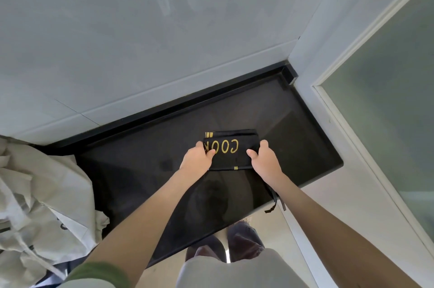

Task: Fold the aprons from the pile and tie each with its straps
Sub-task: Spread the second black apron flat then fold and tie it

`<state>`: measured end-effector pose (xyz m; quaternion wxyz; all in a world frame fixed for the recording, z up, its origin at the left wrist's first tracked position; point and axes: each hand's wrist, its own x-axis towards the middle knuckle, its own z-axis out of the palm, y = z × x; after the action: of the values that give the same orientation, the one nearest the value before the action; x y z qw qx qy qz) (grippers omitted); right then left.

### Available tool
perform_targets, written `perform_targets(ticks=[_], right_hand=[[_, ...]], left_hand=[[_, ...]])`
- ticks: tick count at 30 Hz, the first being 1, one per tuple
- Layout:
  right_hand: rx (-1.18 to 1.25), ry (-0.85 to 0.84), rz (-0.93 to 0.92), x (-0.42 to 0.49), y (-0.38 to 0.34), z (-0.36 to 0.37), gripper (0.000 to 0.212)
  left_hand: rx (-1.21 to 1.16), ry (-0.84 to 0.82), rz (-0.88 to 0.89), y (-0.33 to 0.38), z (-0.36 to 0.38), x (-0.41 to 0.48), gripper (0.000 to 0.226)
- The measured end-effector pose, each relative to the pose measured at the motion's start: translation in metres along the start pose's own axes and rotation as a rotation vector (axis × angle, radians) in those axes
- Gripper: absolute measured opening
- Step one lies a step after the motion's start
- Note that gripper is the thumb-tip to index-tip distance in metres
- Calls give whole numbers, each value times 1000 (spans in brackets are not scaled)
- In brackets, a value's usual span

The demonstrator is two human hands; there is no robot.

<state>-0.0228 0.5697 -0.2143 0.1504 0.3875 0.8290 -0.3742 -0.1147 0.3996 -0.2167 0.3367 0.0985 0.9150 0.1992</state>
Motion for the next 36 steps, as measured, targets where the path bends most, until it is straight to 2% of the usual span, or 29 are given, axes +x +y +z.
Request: perform_targets(ticks=[4, 8, 12, 15, 18, 20, 26, 30, 33, 36], right_hand=[[10, 61, -34, 1, 4, 1, 46], [-148, 42, -210, 3, 7, -3, 56], [-449, 153, -357, 11, 7, -12, 67], [-495, 95, -443, 18, -1, -23, 78], [-592, -21, -629, 31, -16, -31, 72], [-594, -68, -689, 40, -26, -32, 69], [-625, -196, -583, 56, -44, -23, 59], [-662, -269, -576, 59, -55, -23, 47], [-691, -291, -628, 59, -58, -21, 34], [-707, -256, -741, 54, -51, -15, 33]], left_hand=[[214, 86, 17, 9, 1, -4, 44], [400, 228, 92, 8, 1, 3, 60], [450, 183, 168, 17, -4, 15, 71], [471, 111, 253, 21, -14, 25, 71], [501, 23, 333, 28, -26, 34, 70], [493, -29, 338, 33, -31, 39, 63], [429, -96, 354, 29, -37, 46, 41], [380, -79, 459, 24, -37, 39, 25], [352, -56, 483, 24, -35, 33, 17], [333, -41, 462, 23, -36, 26, 16]])
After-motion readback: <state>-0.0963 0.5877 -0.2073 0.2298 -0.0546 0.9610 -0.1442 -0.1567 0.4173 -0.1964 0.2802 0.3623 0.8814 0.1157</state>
